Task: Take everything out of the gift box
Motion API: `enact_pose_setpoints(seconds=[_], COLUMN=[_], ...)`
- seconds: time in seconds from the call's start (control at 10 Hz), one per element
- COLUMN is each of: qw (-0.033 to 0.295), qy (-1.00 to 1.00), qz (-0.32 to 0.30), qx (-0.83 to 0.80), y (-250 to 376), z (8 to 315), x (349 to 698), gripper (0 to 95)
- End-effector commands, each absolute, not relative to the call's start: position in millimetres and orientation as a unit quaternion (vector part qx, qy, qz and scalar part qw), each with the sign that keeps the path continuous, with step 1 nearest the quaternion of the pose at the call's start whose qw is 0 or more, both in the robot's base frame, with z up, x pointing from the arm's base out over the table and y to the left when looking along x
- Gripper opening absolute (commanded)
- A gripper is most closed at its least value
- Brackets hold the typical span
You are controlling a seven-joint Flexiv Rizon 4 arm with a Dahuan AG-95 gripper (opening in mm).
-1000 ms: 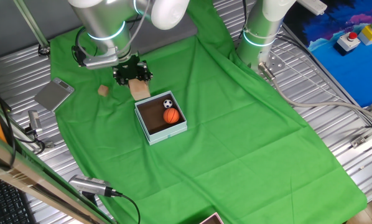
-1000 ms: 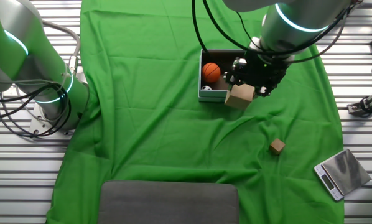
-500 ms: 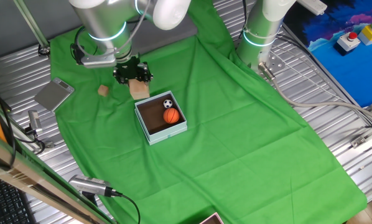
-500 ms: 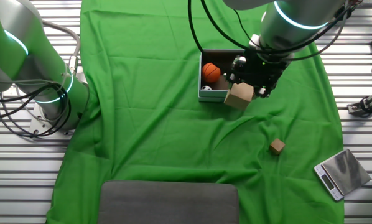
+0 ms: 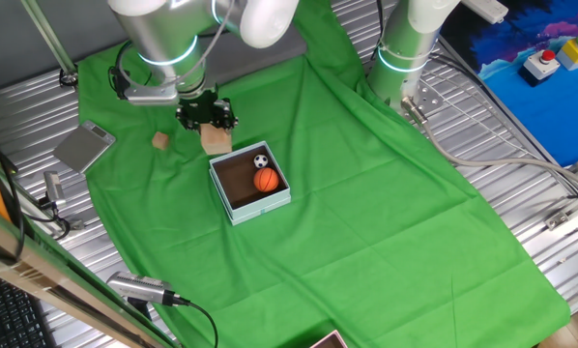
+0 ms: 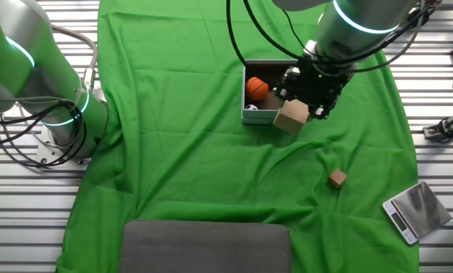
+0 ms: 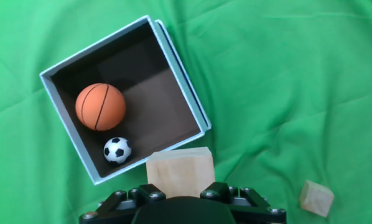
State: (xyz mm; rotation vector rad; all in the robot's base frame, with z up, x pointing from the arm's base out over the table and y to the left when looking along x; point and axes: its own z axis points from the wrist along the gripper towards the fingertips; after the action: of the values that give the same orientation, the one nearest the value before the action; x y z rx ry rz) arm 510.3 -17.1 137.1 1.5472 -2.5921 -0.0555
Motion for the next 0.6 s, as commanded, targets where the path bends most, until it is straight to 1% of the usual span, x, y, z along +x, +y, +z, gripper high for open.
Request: enact_pose_setpoints(seconds=[0.1,0.3,0.6], qw=[0.057,0.049,0.028], qy=[-0.851,-0.839,-0.823], qz=[-0.013,-0.017,-0.015], qx=[0.523,0.542,0.567], y=[-35,-60,-95], z=[135,126,102], x=[516,524,536], gripper=[0.0,0.0,0.0])
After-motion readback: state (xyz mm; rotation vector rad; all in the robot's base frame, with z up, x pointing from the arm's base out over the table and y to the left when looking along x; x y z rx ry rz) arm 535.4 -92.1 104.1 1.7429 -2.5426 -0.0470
